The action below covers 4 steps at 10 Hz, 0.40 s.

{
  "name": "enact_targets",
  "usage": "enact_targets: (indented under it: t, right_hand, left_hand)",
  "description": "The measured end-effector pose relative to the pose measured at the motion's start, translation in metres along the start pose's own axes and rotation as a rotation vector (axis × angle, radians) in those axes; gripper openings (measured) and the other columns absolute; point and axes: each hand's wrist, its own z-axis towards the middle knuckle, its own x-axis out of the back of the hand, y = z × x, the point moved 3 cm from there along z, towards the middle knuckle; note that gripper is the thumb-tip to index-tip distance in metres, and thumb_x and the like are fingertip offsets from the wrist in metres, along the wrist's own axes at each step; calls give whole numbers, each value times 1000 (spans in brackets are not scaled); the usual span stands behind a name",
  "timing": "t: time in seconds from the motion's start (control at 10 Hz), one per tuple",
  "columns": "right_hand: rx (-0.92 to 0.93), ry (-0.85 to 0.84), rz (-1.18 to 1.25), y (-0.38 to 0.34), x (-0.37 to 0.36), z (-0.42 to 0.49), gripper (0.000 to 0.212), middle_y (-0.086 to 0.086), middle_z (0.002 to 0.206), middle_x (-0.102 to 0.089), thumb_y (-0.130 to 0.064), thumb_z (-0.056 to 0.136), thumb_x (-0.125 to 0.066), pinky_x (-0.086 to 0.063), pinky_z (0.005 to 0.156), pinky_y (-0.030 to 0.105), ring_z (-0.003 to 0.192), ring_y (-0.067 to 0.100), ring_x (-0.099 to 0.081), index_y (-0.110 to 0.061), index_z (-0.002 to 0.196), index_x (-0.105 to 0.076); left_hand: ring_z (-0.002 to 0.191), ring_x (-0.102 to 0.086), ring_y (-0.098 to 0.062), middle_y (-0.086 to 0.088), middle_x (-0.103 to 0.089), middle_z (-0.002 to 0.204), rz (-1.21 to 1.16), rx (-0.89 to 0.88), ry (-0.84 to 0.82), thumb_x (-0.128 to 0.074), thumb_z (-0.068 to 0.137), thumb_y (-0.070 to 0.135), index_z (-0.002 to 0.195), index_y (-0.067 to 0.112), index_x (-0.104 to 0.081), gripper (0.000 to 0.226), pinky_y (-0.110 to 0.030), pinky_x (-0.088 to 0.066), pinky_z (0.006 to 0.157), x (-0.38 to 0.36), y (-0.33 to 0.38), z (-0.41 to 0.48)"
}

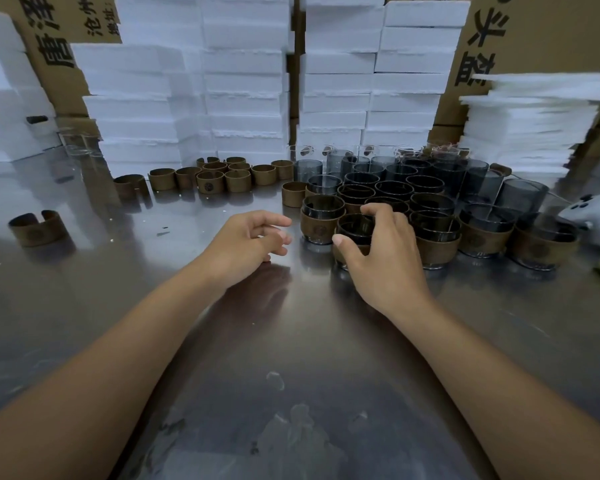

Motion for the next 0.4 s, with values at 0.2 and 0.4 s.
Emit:
enact_targets:
  t: [0.2,0.4]
  right_hand:
    - [21,-98,-84,0,-5,-1,58,9,160,-14,-37,99,-43,-15,116,38,146,23,-12,-14,149,-25]
    - [84,66,169,-14,16,-6,51,0,157,-21,-30,97,-51,-14,114,27,144,11,-16,-19,144,-35]
  left_hand:
    - [71,-68,-2,8,-70,79,24,-8,17,-53,92,6,94,30,-62,26,-23,-49,71,0,-5,3]
    - [69,-67,0,8,-69,80,48,-17,29,-52,92,7,93,30,-62,25,-21,-48,69,-1,-6,3]
